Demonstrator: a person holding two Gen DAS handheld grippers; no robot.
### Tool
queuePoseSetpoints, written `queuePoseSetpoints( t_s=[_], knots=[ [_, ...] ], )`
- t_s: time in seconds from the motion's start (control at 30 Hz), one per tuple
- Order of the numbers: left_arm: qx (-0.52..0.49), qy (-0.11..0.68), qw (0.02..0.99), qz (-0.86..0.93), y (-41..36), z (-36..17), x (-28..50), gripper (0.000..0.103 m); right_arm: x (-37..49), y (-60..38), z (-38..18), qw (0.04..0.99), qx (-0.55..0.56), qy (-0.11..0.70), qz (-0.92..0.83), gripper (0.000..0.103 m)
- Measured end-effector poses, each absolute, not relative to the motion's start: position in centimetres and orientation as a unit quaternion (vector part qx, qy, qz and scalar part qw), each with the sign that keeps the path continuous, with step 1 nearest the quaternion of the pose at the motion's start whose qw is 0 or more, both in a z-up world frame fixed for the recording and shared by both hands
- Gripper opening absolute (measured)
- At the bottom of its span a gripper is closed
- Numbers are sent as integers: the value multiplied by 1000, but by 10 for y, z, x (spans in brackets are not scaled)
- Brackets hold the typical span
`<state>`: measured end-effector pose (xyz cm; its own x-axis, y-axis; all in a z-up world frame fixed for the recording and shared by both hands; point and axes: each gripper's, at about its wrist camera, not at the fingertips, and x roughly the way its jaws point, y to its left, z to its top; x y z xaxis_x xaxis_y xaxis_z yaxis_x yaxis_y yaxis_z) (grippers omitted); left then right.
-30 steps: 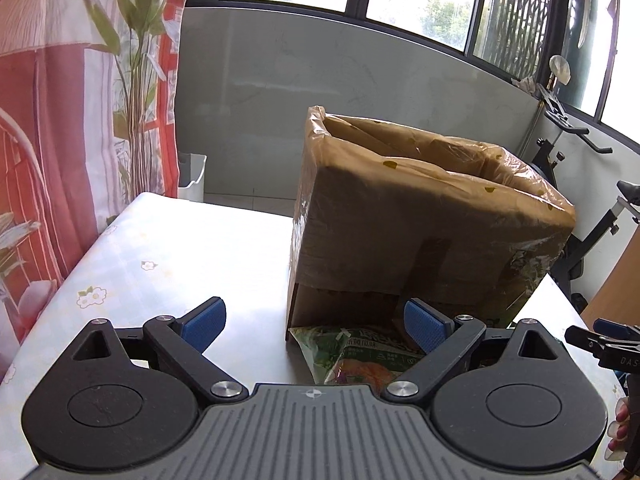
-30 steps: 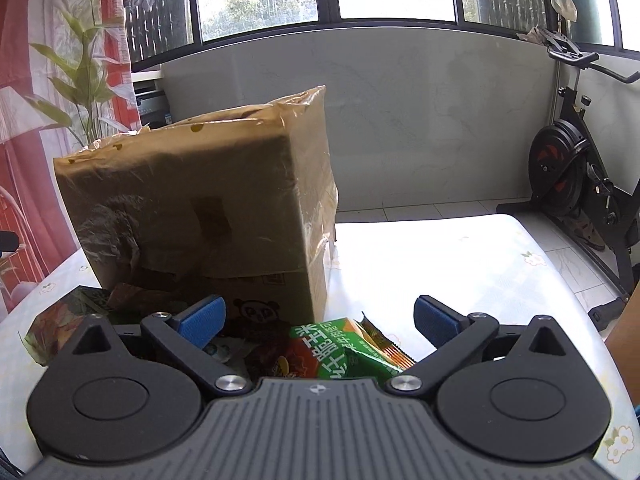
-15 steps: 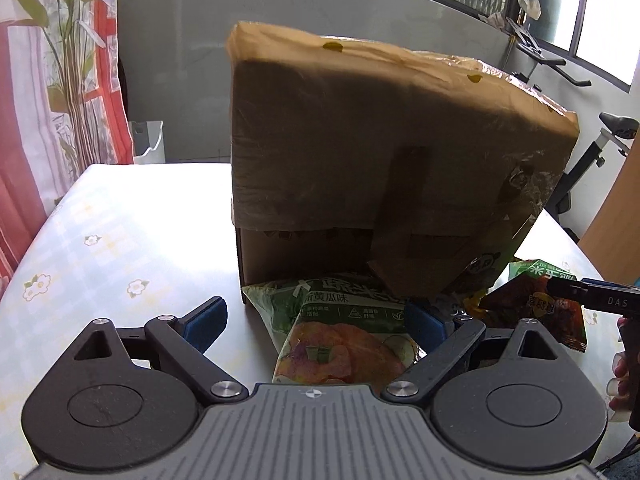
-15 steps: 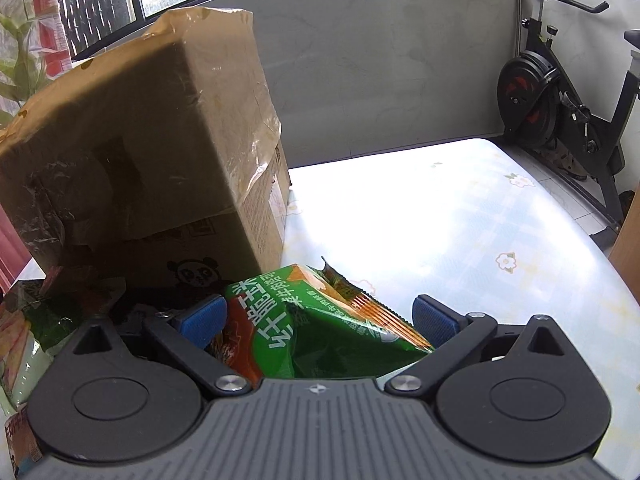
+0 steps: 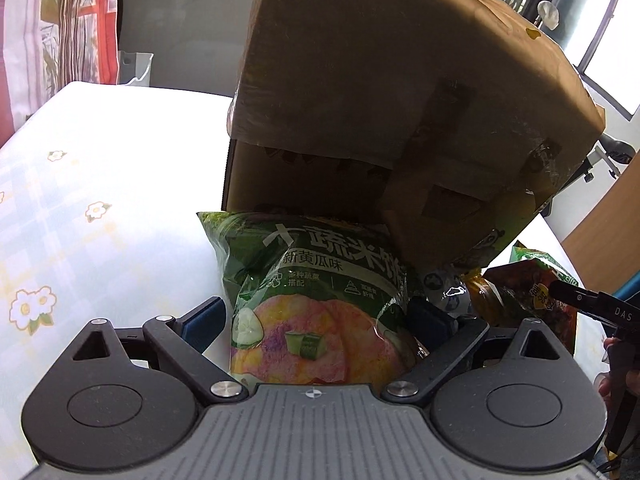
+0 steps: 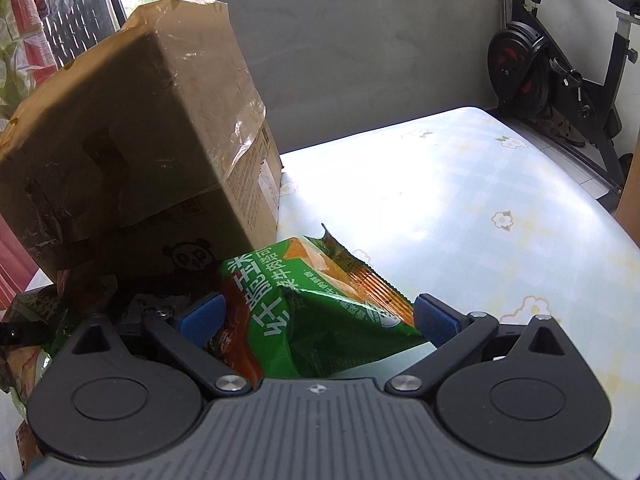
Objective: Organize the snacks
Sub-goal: 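Grasp the green cucumber chip bag with the left tool while the right tool grasps the green-red bag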
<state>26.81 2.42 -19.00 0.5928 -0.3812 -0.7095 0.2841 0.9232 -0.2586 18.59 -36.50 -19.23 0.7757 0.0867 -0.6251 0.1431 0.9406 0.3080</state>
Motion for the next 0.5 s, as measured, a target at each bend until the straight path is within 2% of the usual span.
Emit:
queuePoseSetpoints(
  t_s=[0.03, 0.07, 0.13, 0.5],
  knots=[
    [-54, 399, 896, -187, 25, -188, 266, 82, 186, -365, -193, 926, 173, 336, -15, 103],
    [-51, 389, 901, -183, 25, -184, 263, 75, 186, -365, -193, 926, 172, 337, -15, 103],
    [-51, 382, 906, -173, 26, -180, 258, 71, 187, -365, -193, 925, 172, 339, -15, 103],
    [-54, 337, 930, -137, 46, -146, 227, 68, 187, -346, -178, 937, 124, 327, 8, 101]
  ],
)
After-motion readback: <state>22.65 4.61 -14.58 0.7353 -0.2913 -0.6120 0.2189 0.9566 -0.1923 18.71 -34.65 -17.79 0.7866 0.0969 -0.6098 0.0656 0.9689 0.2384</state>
